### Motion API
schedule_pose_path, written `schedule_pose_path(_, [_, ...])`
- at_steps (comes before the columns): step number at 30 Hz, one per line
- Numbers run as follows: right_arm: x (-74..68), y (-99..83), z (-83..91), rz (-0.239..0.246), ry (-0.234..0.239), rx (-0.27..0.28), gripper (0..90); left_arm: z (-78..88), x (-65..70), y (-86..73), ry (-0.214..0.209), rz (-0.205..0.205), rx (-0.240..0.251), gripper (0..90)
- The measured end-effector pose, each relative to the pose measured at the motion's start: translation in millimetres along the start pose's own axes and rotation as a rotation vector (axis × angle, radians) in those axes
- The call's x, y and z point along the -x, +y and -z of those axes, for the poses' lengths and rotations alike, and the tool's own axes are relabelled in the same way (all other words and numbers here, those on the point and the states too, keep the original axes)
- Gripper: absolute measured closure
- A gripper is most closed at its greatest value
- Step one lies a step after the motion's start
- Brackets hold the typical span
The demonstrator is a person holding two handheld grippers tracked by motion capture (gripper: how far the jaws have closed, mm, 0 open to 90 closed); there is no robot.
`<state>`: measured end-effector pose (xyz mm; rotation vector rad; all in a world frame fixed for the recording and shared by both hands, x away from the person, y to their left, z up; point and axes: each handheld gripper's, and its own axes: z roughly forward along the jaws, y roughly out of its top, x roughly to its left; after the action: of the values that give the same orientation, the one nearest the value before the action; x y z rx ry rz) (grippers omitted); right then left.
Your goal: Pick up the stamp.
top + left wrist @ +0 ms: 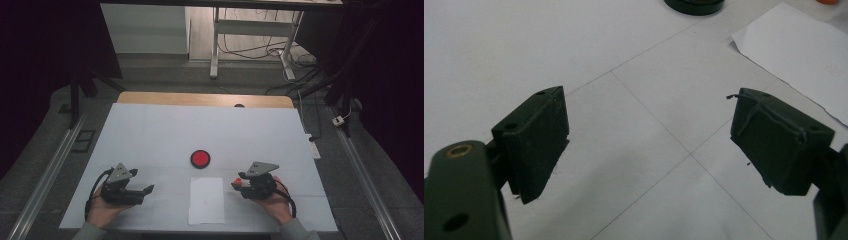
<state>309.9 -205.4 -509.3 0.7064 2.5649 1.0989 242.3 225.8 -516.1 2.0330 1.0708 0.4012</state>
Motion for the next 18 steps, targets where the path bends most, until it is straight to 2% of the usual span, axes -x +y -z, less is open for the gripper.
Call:
schedule_pose_path(12, [-0.3,-0.9,-2.9,0.004,-0.005,0.0,63.4,-0.2,-0.8,-0.6,0.001,0.002,-0.004,15.8])
schedule_pose_path(15, [-0.2,-1.8,-3.9,0.007,-0.013,0.003,70.6,0.1,-0.9,-0.7,0.001,0.002,-0.004,15.8])
schedule_pose_path(18, [0.8,-2.3,-3.7,0.002,-0.014,0.0,71.0,-0.1,-1.2,-0.8,0.003,0.003,-0.004,15.8])
